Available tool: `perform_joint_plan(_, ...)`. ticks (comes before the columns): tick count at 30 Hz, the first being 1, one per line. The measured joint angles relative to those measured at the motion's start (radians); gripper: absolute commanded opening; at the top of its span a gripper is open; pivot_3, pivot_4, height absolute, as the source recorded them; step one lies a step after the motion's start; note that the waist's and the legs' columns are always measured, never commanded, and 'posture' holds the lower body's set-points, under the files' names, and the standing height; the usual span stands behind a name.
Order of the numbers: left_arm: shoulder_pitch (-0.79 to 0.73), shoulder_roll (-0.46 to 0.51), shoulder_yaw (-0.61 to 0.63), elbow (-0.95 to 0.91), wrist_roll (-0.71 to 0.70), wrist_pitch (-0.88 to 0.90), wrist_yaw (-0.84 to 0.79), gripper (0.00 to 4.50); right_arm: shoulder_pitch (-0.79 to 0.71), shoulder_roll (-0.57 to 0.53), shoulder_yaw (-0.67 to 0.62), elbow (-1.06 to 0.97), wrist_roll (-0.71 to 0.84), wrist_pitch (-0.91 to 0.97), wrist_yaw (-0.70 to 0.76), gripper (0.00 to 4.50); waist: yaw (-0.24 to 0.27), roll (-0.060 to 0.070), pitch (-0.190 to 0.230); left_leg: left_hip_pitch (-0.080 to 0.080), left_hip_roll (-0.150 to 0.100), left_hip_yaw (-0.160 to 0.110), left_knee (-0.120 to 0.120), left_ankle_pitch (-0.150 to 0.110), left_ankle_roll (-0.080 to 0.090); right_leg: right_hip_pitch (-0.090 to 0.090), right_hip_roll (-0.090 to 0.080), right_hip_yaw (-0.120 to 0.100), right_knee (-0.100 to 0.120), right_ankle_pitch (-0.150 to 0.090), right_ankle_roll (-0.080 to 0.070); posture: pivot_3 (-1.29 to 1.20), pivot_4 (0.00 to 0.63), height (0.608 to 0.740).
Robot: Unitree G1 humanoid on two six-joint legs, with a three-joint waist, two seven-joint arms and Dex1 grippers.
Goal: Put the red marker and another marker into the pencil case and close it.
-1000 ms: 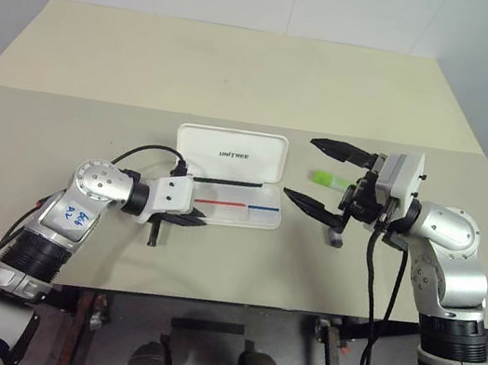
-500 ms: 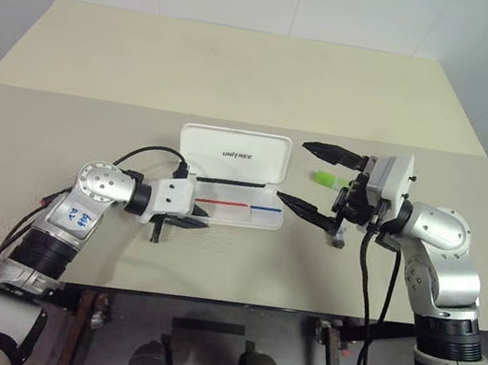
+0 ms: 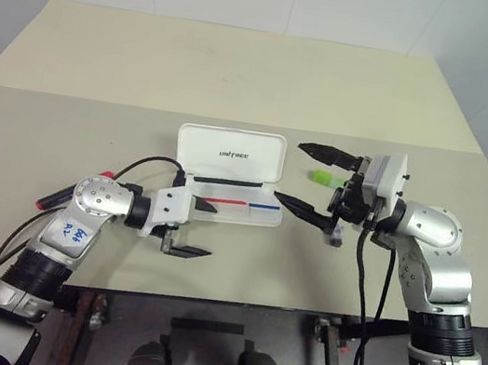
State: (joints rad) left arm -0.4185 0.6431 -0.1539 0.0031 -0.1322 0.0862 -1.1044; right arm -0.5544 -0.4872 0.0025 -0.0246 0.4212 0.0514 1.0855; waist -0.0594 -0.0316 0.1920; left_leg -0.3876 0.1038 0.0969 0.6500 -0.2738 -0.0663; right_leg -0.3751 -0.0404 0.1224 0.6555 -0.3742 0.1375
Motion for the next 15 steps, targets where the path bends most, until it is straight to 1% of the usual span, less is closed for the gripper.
perform_joint_plan(5,0.054,0.005,0.040,-0.085,-0.032,0.044,0.031,4.49,-0.012,0.013,0.010,0.033,0.000,-0.012,0.017,4.50,0.000,0.000,0.000,0.000,0.000,0.000,0.000,0.000,0.000,0.000,0.000,0.000,0.000,0.000,0.000,0.00,0.150,0.740)
perform_joint_plan(8,0.135,0.000,0.118,-0.157,-0.078,0.044,0.077,4.49,-0.024,0.029,0.025,0.058,-0.001,-0.018,0.036,4.50,-0.007,0.000,0.000,0.000,0.000,0.000,-0.001,0.000,0.000,0.000,0.000,0.000,0.000,0.000,0.000,0.00,0.150,0.740)
perform_joint_plan(12,0.163,-0.002,0.167,-0.194,-0.116,0.045,0.111,4.49,-0.031,0.036,0.033,0.077,-0.001,-0.029,0.052,4.50,-0.003,0.000,0.000,0.000,0.000,0.000,0.000,0.000,0.000,0.000,0.000,0.000,0.000,0.000,0.000,0.00,0.150,0.740)
perform_joint_plan(15,0.229,-0.006,0.232,-0.235,-0.155,0.040,0.141,4.49,-0.063,0.052,0.038,0.107,-0.001,-0.032,0.067,4.50,-0.008,0.000,0.000,0.000,0.000,0.000,0.000,0.000,0.000,0.000,-0.001,0.001,0.000,0.000,0.000,0.00,0.150,0.740)
